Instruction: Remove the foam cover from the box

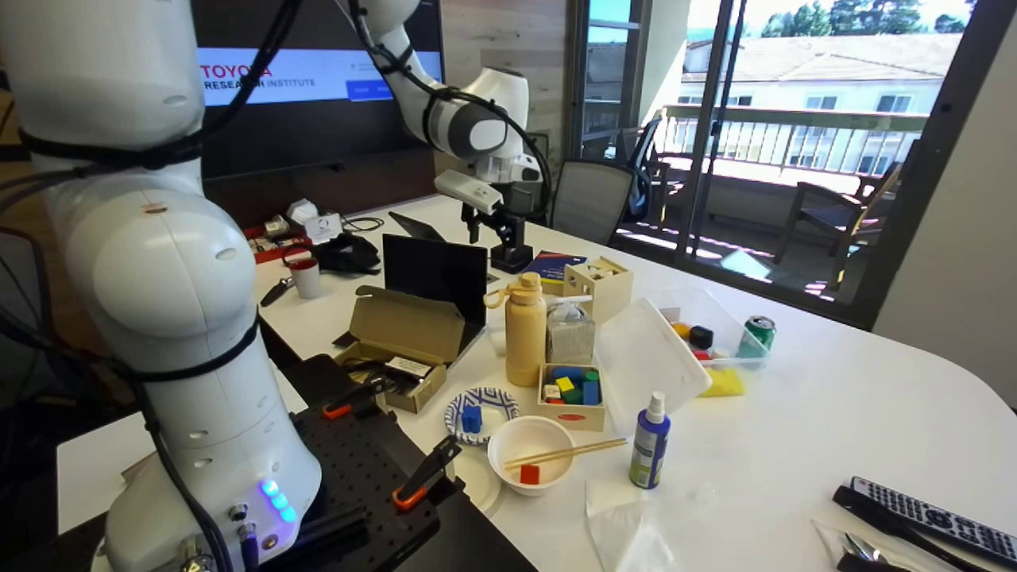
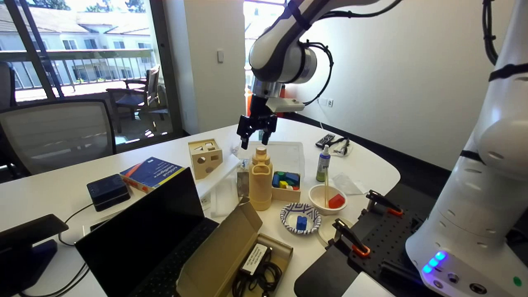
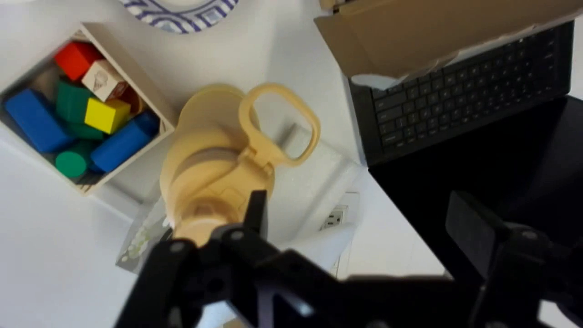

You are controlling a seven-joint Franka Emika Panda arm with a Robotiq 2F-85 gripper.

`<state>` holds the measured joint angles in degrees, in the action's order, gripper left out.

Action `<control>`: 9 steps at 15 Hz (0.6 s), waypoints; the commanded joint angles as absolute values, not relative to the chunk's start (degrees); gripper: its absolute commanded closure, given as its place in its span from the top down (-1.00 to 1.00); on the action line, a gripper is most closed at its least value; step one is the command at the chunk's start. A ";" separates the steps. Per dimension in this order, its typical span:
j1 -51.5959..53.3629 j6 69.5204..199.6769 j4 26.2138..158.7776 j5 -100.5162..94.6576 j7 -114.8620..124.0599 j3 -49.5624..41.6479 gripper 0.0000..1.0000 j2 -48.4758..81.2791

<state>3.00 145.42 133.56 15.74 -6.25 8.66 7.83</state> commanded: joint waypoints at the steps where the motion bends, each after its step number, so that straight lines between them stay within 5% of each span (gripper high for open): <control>1: 5.91 144.25 144.93 14.80 0.50 8.98 1.00 -2.94; 9: 10.72 143.65 151.77 17.48 0.16 10.15 1.00 -8.05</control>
<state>9.56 145.20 150.18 16.50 0.09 10.12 -5.56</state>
